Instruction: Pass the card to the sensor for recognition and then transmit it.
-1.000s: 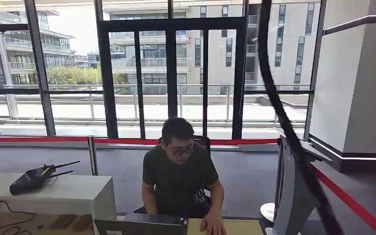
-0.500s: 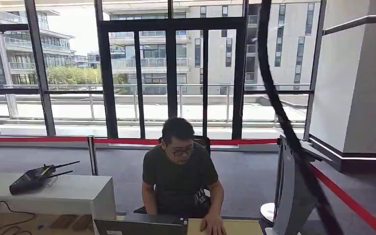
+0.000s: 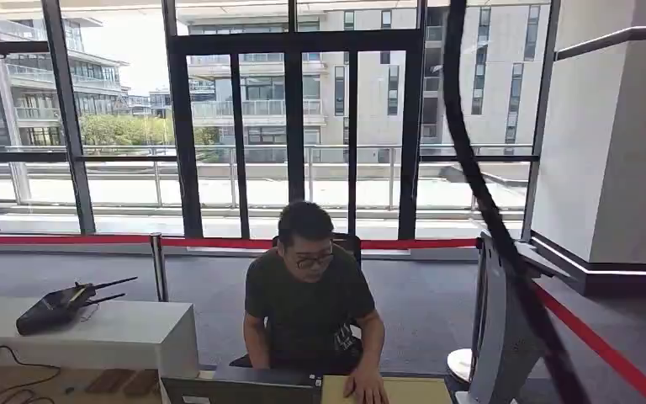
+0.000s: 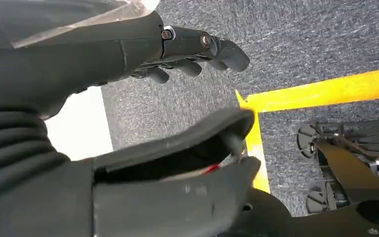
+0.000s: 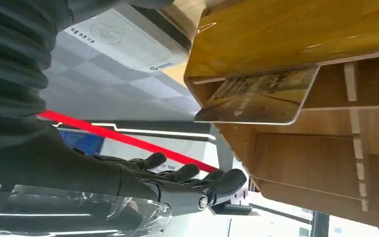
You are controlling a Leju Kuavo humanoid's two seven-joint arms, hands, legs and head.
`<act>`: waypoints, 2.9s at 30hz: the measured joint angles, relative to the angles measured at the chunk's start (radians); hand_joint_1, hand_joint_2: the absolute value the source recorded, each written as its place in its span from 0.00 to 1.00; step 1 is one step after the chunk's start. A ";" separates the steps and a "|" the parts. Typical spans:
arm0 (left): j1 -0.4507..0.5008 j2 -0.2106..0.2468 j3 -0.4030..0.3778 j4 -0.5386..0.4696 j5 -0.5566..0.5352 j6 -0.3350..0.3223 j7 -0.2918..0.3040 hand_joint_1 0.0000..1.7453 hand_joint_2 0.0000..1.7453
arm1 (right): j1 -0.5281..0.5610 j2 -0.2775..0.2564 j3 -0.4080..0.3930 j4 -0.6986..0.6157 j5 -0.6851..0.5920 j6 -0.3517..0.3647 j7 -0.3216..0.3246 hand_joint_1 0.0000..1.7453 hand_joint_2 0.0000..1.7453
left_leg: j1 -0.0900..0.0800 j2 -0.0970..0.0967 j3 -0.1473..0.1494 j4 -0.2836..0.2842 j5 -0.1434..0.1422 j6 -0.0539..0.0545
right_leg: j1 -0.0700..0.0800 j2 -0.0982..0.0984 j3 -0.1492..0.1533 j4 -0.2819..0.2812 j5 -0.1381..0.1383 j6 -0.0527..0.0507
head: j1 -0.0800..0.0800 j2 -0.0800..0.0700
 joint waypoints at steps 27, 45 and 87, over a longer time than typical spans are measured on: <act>0.000 -0.011 0.024 0.000 0.046 0.044 0.021 0.00 0.00 | -0.003 0.075 0.023 0.027 0.057 0.008 -0.002 0.00 1.00 | 0.000 0.000 0.000 0.000 0.000 0.000 | 0.000 0.000 0.000 0.000 0.000 0.000 | 0.000 0.000; 0.001 -0.011 0.025 0.000 0.045 0.038 0.017 0.00 0.00 | -0.044 0.061 0.025 0.058 0.092 0.027 0.044 0.00 1.00 | 0.000 0.000 0.000 0.000 0.000 0.000 | 0.000 0.000 0.000 0.000 0.000 0.000 | 0.000 0.000; 0.001 -0.011 0.040 0.000 0.040 0.031 0.015 0.00 0.00 | -0.038 0.065 0.030 0.051 0.127 0.079 0.024 1.00 1.00 | 0.000 0.000 0.000 0.000 0.000 0.000 | 0.000 0.000 0.000 0.000 0.000 0.000 | 0.000 0.000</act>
